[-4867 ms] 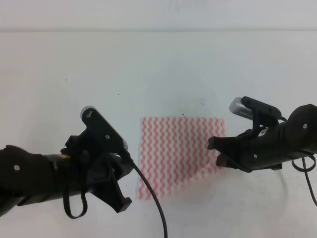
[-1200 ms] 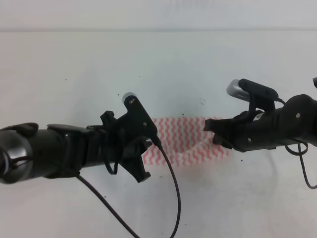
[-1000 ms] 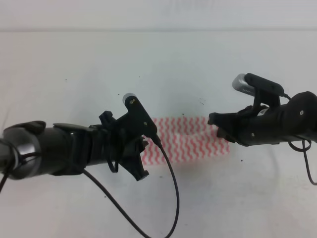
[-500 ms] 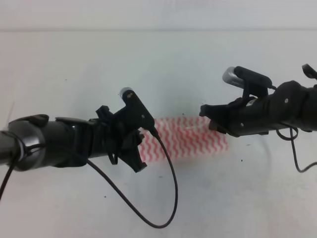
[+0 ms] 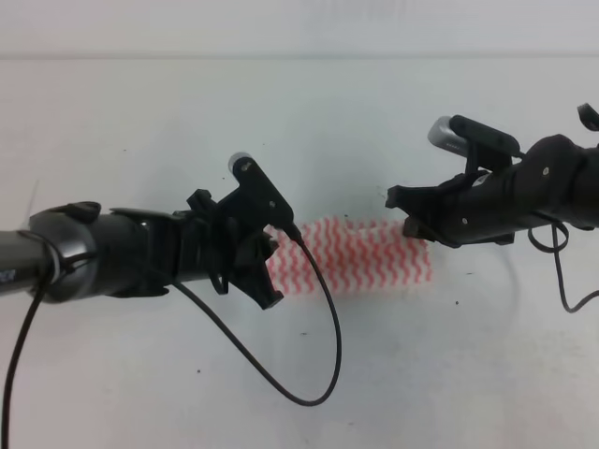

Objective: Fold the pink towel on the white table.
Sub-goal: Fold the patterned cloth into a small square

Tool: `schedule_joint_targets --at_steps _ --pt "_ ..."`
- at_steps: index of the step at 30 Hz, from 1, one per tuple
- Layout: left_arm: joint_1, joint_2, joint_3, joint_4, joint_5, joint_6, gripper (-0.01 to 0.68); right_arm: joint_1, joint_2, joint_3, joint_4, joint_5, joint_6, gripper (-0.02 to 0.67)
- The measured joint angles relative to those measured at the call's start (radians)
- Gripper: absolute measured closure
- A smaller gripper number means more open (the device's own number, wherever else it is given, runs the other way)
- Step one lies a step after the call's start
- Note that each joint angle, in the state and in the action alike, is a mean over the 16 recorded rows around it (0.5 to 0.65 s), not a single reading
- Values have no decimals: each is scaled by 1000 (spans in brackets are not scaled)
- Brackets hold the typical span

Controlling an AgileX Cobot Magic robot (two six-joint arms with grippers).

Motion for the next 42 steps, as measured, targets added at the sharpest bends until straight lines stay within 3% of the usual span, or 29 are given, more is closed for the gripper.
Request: schedule_joint_targets --at_steps 42 --pt "0 27 -28 0 -18 30 677 -5 56 -64 -25 17 -3 665"
